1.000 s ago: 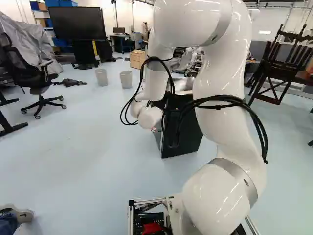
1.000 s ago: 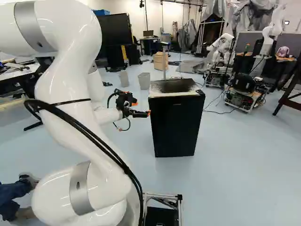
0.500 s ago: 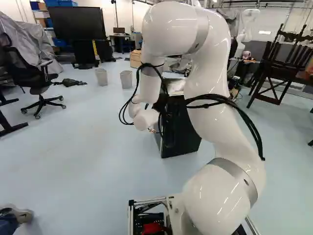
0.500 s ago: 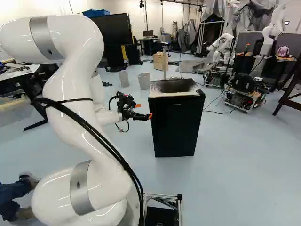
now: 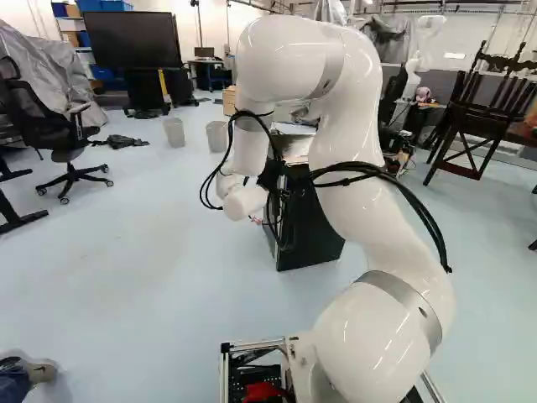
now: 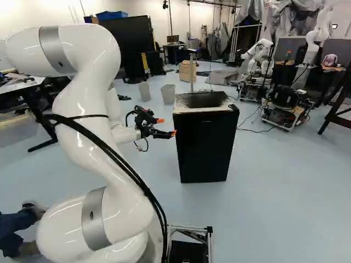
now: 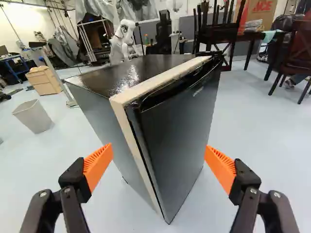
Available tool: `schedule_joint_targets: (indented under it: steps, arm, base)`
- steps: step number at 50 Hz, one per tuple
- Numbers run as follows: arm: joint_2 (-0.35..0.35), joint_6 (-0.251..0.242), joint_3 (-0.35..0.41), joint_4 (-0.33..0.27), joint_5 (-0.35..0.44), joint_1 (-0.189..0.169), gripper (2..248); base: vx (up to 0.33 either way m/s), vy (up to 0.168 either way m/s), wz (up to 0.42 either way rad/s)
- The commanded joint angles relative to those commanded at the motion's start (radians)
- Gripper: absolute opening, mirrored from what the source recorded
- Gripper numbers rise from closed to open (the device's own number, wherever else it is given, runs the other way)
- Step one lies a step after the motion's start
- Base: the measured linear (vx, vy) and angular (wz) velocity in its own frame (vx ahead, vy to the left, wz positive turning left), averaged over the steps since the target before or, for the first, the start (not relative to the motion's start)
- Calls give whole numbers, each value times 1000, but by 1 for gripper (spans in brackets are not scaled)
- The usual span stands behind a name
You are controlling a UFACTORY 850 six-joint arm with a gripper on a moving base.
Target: Grab a drink from the fridge
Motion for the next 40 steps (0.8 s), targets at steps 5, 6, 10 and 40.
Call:
schedule_joint_targets:
  steps: [5,6,10,40]
  arm:
    - [-8,0,-15,0,0,-1,247]
    - [-10,0,-18,0,0,-2,247]
    - [-16,0,-28,0,0,-4,247]
    - [-48,0,-83,19,28,-24,247]
  base:
    - [0,0,0]
    - [0,0,0]
    - [0,0,0]
    - [0,0,0]
